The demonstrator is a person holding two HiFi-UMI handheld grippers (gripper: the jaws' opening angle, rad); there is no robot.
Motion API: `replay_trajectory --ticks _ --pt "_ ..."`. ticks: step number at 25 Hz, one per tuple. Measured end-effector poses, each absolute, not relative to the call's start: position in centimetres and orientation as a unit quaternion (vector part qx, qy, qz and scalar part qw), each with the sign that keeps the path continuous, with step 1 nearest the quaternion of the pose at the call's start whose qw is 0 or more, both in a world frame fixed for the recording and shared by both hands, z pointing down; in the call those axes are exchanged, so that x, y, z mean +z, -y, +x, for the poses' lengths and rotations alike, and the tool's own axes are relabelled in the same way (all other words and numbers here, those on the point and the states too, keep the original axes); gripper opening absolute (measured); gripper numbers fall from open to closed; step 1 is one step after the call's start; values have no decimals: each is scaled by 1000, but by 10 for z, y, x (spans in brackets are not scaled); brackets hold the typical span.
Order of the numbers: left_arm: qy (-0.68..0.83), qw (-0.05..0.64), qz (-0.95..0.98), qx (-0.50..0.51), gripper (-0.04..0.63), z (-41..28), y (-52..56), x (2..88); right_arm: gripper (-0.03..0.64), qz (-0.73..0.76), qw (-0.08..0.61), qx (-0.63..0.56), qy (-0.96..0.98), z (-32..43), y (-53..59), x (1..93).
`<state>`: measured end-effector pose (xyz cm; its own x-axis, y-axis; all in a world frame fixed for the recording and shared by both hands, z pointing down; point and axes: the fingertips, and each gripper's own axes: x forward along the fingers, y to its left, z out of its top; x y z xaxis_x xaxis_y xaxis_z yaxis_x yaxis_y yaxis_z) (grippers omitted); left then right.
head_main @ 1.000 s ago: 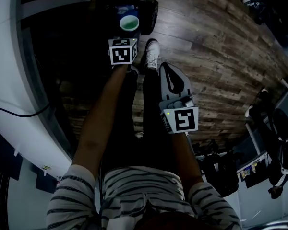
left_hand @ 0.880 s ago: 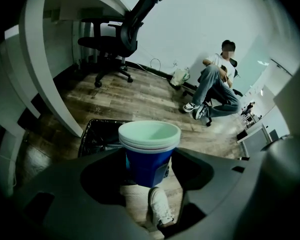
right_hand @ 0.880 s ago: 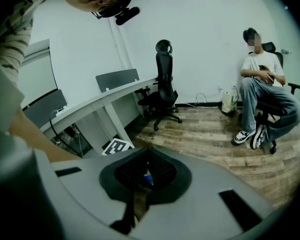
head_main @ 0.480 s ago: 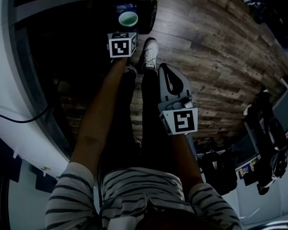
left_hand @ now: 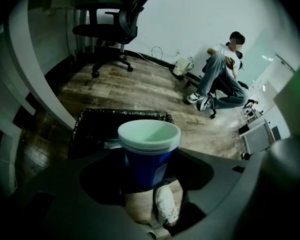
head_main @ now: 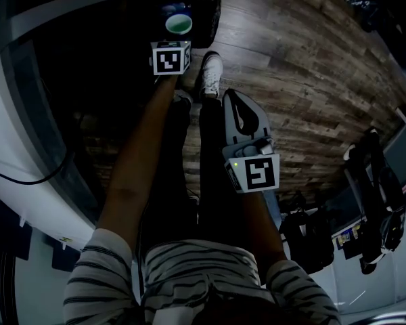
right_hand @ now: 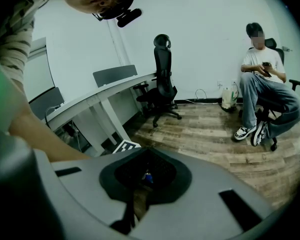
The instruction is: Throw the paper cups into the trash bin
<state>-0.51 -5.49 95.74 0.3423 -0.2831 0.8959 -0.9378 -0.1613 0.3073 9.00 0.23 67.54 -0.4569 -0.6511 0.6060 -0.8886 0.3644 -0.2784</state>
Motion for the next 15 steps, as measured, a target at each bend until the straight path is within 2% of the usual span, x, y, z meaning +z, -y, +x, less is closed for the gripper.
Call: replay_trajectory --ticks 15 --pt "464 474 665 345 295 -11 58 952 9 478 203 300 800 88 1 675"
